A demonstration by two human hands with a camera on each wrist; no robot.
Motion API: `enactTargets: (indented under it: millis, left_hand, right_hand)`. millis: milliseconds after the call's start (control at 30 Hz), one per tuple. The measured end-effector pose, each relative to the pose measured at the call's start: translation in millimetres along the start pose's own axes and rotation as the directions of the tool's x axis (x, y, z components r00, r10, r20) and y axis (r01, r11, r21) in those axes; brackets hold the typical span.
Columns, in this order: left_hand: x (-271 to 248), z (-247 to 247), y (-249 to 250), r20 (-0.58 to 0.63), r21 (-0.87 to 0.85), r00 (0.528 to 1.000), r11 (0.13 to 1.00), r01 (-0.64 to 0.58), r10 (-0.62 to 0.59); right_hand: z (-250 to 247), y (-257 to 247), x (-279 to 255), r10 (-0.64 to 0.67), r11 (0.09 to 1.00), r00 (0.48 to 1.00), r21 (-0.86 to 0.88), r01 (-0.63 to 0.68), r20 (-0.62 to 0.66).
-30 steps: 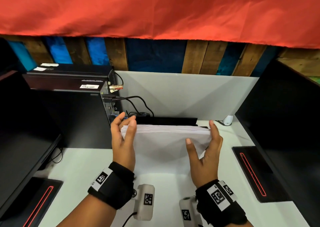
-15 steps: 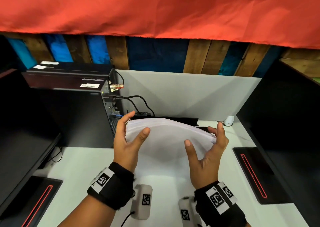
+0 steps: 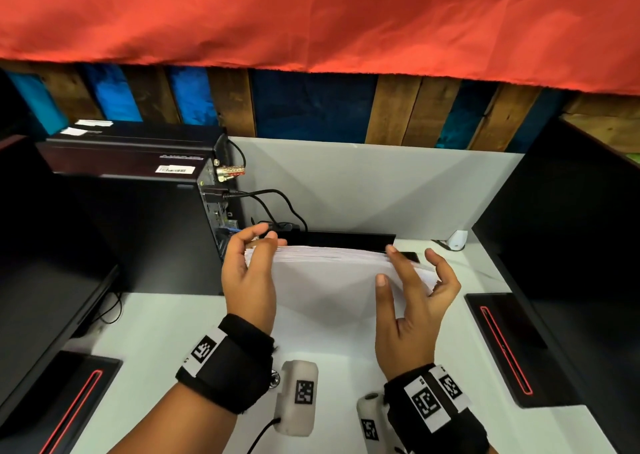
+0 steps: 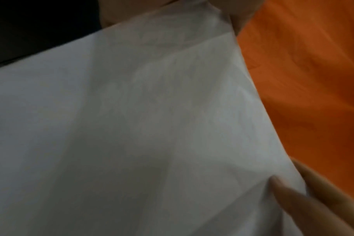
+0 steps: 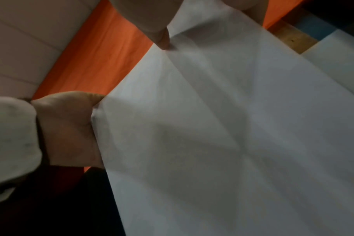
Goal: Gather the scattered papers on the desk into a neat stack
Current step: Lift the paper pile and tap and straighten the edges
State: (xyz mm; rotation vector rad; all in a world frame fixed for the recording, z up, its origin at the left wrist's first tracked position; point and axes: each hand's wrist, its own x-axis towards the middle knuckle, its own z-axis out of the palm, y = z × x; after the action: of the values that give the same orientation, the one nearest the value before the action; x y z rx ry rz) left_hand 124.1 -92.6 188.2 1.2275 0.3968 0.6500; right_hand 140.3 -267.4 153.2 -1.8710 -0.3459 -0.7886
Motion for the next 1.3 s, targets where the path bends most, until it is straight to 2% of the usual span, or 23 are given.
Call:
enactTargets:
  millis: [67, 167, 300, 433, 500, 667, 800, 867, 933, 1067, 1200, 1300]
  left_hand:
    - [3, -1, 0, 0.01, -0.017, 1.0, 1.0, -0.006, 0.006]
    - [-2, -1, -2, 0.079, 0.029, 0.995, 0.998, -0.059, 0.056]
    - [-6, -1, -5, 0.118, 0.041, 0.989, 0.995, -0.091, 0.086]
    - [-6, 1, -8, 0.3, 0.128, 0.952, 0.987, -0.098, 0.056]
    - [-6, 1, -12, 0.341, 0.176, 0.939, 0.977, -0.118, 0.052]
    - [5, -10, -22, 0.321, 0.2, 0.945, 0.971, -0.134, 0.064]
    - [13, -24, -28, 0.298, 0.184, 0.954, 0.983, -0.024, -0.032]
    - [15, -24, -29, 0.294, 0.209, 0.954, 0.978, -0.007, -0.056]
    - [15, -19, -24, 0.248, 0.166, 0.968, 0.986, -0.012, -0.03]
    - [10, -18, -17, 0.191, 0.129, 0.978, 0.986, -0.105, 0.079]
    - [1, -30, -38, 0.243, 0.149, 0.97, 0.989, -0.019, -0.018]
    - [-2, -37, -56, 0.238, 0.165, 0.963, 0.983, 0.085, -0.123]
  right_hand:
    - [-1, -1, 1, 0.046, 0.999, 0.999, 0.019, -0.047, 0.014]
    - [-1, -5, 1, 0.029, 0.999, 0.998, 0.036, -0.031, 0.06]
    - [0, 2, 2, 0.128, 0.989, 0.992, 0.071, -0.129, 0.02]
    - [2, 6, 5, 0.097, 0.995, 0.993, 0.03, -0.099, 0.061]
    - [3, 8, 8, 0.111, 0.993, 0.993, 0.032, -0.112, 0.035]
    - [-1, 8, 18, 0.131, 0.989, 0.991, 0.072, -0.128, -0.04]
    - [-5, 0, 27, 0.153, 0.982, 0.986, 0.116, -0.146, -0.058]
    - [-7, -7, 30, 0.136, 0.98, 0.99, 0.155, -0.128, -0.046]
    - [-10, -16, 32, 0.149, 0.968, 0.988, 0.209, -0.136, -0.047]
    - [-17, -24, 32, 0.188, 0.94, 0.982, 0.294, -0.172, -0.026]
    - [-12, -5, 16, 0.307, 0.894, 0.949, 0.323, -0.311, 0.064]
    - [-6, 19, 0, 0.464, 0.814, 0.869, 0.304, -0.496, 0.174]
